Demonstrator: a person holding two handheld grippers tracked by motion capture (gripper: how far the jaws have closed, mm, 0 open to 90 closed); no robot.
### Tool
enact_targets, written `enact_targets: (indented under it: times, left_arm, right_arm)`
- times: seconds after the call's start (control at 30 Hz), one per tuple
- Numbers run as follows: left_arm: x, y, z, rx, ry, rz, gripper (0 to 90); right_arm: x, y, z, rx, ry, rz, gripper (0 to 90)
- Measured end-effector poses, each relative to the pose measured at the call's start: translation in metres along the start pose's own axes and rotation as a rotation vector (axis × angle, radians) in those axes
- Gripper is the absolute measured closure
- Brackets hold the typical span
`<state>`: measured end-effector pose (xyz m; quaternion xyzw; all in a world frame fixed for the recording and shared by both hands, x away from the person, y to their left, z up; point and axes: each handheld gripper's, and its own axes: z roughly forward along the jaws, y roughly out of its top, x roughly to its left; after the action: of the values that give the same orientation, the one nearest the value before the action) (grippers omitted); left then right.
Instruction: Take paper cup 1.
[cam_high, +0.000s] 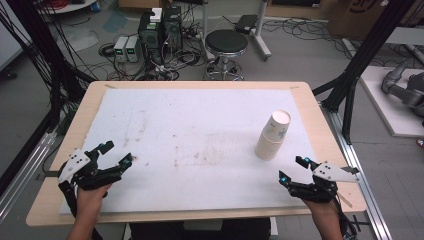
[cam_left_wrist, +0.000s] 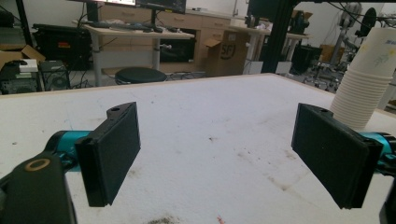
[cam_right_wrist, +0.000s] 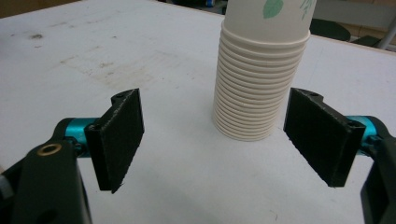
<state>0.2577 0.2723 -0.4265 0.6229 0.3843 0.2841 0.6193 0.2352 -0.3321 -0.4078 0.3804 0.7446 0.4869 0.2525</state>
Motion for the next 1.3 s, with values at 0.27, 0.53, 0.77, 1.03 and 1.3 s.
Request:
enact_targets:
  times: [0.27, 0.53, 0.77, 1.03, 1.3]
  left_arm:
    - [-0.001, -0.002, 0.007, 0.011, -0.004, -0.002, 15.5]
    - [-0.003, -0.002, 0.007, 0.014, -0.024, 0.010, 15.5]
    - [-0.004, -0.002, 0.007, 0.024, -0.036, 0.011, 15.5]
    - [-0.005, -0.004, 0.009, 0.028, -0.039, 0.008, 15.5]
    - [-0.005, -0.004, 0.012, 0.028, -0.045, 0.002, 15.5]
  right_arm:
    - [-0.003, -0.003, -0.001, 0.001, 0.004, 0.008, 20.6]
    - [-0.004, -0.003, -0.002, 0.005, 0.002, 0.023, 20.6]
    - [-0.004, 0.000, -0.003, -0.004, 0.001, 0.037, 20.6]
    - [-0.002, 0.008, -0.002, -0.012, 0.014, 0.048, 20.6]
    - [-0.004, 0.033, 0.000, -0.022, 0.016, 0.031, 20.5]
